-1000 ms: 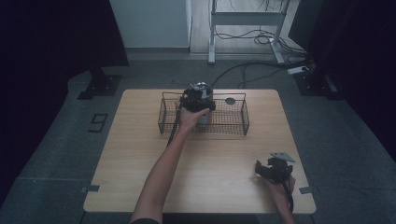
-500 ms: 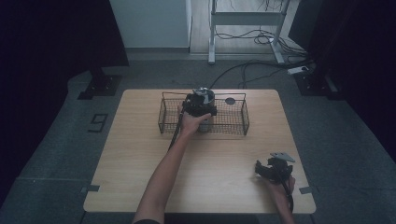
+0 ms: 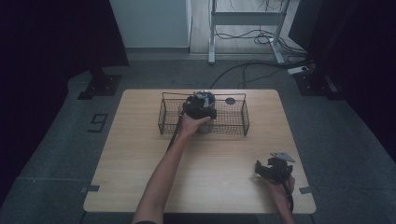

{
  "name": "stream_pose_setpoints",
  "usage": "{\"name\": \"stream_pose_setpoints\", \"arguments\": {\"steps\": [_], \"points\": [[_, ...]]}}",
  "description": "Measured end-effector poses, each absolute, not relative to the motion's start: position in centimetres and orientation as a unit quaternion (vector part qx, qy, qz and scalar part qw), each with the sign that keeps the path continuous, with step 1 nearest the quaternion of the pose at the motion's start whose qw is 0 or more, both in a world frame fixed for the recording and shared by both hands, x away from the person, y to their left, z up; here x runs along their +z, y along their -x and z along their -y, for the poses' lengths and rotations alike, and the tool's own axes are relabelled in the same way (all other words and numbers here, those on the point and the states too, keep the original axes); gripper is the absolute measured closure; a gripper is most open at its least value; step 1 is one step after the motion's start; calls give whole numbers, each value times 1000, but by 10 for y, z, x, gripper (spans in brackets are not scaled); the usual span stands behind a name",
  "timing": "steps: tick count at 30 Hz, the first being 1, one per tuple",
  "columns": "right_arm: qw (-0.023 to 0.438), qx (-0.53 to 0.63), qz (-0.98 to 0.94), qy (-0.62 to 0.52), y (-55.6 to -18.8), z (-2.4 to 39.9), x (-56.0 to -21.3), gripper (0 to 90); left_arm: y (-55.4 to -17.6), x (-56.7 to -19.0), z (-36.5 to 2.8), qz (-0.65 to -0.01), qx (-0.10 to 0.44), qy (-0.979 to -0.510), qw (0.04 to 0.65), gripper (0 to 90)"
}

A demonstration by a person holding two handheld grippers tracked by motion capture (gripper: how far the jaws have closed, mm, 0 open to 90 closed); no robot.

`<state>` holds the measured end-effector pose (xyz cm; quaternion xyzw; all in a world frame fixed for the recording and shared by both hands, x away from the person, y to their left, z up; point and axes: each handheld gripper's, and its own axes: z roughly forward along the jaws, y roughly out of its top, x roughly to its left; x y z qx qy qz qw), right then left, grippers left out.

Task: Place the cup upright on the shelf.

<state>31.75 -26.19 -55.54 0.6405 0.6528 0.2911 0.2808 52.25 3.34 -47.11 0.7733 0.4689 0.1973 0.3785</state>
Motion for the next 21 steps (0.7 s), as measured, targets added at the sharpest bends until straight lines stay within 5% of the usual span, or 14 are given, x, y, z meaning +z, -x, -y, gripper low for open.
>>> {"name": "stream_pose_setpoints", "arguments": {"steps": [21], "points": [[281, 291, -653, -640, -317, 262, -555, 132, -518, -460, -41, -477, 180, -776, 371, 2]]}}
